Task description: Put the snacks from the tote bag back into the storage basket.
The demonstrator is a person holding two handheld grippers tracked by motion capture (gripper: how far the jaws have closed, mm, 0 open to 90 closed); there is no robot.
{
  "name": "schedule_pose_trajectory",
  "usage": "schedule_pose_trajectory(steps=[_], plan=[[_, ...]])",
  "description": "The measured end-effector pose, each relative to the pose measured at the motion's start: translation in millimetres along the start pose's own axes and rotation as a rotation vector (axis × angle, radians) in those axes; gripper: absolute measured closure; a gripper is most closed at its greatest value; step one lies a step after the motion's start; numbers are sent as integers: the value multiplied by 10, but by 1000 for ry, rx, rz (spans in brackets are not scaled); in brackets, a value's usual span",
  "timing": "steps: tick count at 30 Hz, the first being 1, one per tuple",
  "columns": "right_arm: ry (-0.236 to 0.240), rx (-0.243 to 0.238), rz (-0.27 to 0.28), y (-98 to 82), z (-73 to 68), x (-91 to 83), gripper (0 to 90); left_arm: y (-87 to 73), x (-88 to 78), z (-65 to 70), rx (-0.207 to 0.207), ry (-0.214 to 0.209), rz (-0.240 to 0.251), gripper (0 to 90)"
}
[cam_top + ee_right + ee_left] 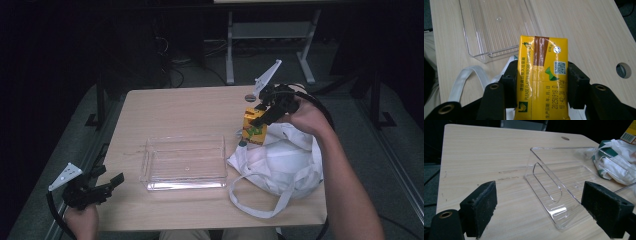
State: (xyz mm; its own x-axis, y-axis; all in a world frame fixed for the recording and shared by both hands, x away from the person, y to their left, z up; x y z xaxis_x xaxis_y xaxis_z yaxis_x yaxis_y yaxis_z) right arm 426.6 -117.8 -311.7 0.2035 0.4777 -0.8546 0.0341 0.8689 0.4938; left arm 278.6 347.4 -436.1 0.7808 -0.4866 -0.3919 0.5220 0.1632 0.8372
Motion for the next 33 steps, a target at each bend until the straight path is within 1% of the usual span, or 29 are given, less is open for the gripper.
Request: schedule_pose_trajectory(steps=[9,12,15,19,21,22,23,26,27,28,31,32,33], plan=[[7,-19,3,98,10,17,522,0,2,-6,-4,1,1,127],[10,-23,5,149,8,23,522,1,2,-5,-3,1,1,127],[10,-37,7,215,9,38,522,1,3,-5,-5,1,1,127],[16,-40,17,281,8,49,523,2,2,-6,-6,-1,3,127],[15,-41,14,307,9,53,522,1,2,-7,-7,-1,3,127],[15,-49,14,318,14,57,522,1,2,-7,-7,-1,3,127],[17,-44,15,331,12,60,522,1,3,-8,-8,-3,3,127],[17,-51,16,353,15,65,522,2,-1,-8,-7,-1,4,126],[16,-62,17,379,16,72,522,2,-1,-8,-7,-1,3,127],[20,-54,19,390,9,74,522,1,1,-8,-9,-2,4,127],[20,-65,18,425,12,91,522,2,2,-5,-9,-2,4,127],[23,-59,19,439,7,97,522,2,2,-5,-8,-2,4,127],[20,-70,18,451,14,105,522,1,2,-5,-10,-2,4,127]])
Point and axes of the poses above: each handheld gripper's, and its own axes: x roughly forward along the jaws, y roughly out of its top, z roughly to its right, the point moved 6 cm from there along x, roughly forward along the jaws, and after that the axes turned 10 degrees about -x, right-handed, at the moved point
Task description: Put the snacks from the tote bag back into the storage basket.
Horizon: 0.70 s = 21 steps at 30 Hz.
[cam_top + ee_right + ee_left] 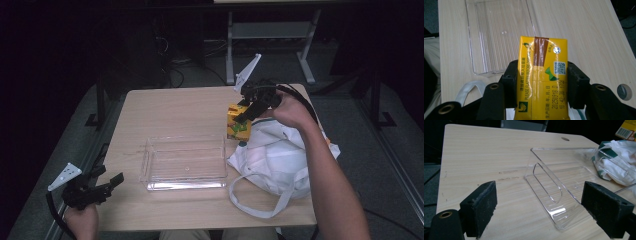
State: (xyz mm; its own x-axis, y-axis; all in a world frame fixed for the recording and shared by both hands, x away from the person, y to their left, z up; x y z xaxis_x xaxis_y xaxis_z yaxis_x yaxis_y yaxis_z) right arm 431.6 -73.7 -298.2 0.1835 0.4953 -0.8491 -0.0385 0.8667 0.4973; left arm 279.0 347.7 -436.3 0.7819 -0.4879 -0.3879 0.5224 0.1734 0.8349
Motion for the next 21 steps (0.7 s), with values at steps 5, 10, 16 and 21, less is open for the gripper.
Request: schedule_pose_trajectory(steps=[5,10,16,21], plan=[[12,-9,-2,80,-1,58,522,0,-2,0,-1,-1,0,127],[19,-24,3,150,11,113,522,0,-3,-2,-1,-2,1,127],[26,-32,2,197,23,166,522,0,-6,-4,-2,-2,1,127],[31,-34,3,230,34,207,522,0,-5,-2,-1,-3,1,127]])
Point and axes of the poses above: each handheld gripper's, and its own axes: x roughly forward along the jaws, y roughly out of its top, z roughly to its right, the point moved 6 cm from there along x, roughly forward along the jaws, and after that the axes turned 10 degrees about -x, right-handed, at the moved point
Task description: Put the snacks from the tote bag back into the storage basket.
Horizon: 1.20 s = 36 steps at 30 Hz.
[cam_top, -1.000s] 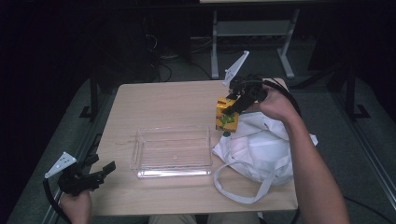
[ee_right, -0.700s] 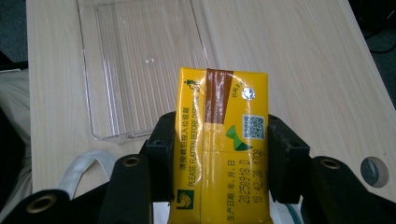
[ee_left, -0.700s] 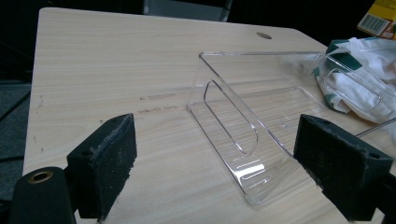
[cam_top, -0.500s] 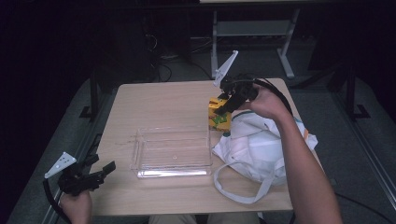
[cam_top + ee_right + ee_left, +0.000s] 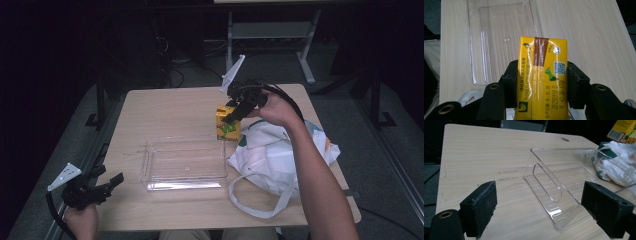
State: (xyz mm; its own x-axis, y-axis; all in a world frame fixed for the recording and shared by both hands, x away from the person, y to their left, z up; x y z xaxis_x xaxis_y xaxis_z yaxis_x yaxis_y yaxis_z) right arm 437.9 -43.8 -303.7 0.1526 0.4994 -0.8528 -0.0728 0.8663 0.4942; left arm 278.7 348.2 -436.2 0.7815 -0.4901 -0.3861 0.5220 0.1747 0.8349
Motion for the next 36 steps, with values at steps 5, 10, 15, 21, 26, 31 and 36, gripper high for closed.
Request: schedule_pose_trajectory(steps=[5,10,15,21,26,31,36], plan=[[8,-3,1,22,12,45,522,0,-1,-2,-2,1,1,127],[14,-13,2,61,22,101,522,0,-2,-3,-2,1,2,127],[19,-25,7,100,28,143,522,4,-9,-5,-4,4,5,126],[25,-29,12,141,34,195,523,4,-15,-10,-4,3,5,127],[35,-39,13,188,33,265,523,3,-15,-9,-4,3,5,127],[44,-46,13,230,44,340,522,4,-18,-16,-6,2,8,127],[49,-51,7,250,47,400,523,4,-19,-16,-6,1,8,127]])
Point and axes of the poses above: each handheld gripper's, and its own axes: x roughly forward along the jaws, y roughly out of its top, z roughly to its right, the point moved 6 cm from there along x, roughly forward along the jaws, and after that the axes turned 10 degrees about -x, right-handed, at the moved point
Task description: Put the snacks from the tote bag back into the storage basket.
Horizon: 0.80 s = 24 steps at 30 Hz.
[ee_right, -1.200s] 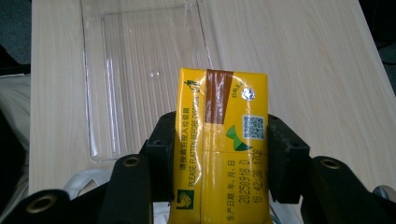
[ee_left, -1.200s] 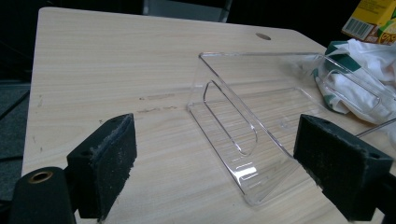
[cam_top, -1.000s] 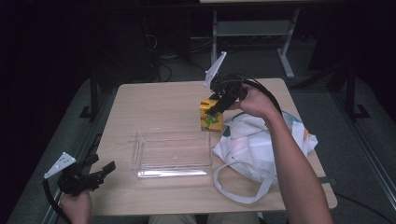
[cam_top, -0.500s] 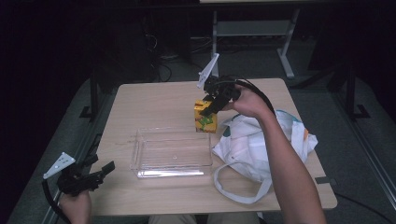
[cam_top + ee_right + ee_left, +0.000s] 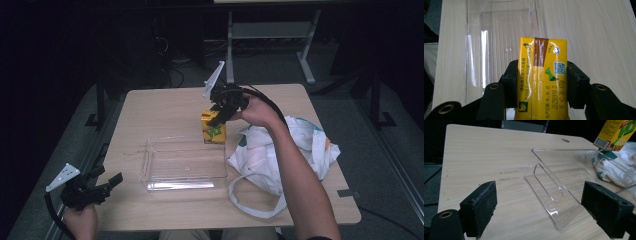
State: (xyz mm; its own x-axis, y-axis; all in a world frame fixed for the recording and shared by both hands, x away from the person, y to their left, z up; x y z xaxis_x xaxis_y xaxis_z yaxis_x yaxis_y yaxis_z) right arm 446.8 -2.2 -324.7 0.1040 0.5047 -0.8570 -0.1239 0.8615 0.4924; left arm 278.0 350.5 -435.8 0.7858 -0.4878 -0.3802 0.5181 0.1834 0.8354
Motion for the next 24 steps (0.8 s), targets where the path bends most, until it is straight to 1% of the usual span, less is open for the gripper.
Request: schedule_pose_trajectory(steps=[14,16,17,19,20,22,24], plan=[[22,-4,4,0,10,151,522,3,-3,-4,-1,0,5,127],[21,-6,1,-5,17,175,522,4,-4,-4,-2,0,6,127],[23,2,-1,-6,12,183,522,4,-4,-4,-2,0,5,127],[22,-5,-2,-9,17,196,522,4,-4,-5,-2,0,5,127],[26,6,-5,-11,9,203,522,3,-5,-6,0,0,4,127],[28,-6,-3,-16,16,234,522,2,-7,-9,4,1,1,127],[27,-5,-4,-11,16,259,522,1,-10,-13,9,3,-3,127]])
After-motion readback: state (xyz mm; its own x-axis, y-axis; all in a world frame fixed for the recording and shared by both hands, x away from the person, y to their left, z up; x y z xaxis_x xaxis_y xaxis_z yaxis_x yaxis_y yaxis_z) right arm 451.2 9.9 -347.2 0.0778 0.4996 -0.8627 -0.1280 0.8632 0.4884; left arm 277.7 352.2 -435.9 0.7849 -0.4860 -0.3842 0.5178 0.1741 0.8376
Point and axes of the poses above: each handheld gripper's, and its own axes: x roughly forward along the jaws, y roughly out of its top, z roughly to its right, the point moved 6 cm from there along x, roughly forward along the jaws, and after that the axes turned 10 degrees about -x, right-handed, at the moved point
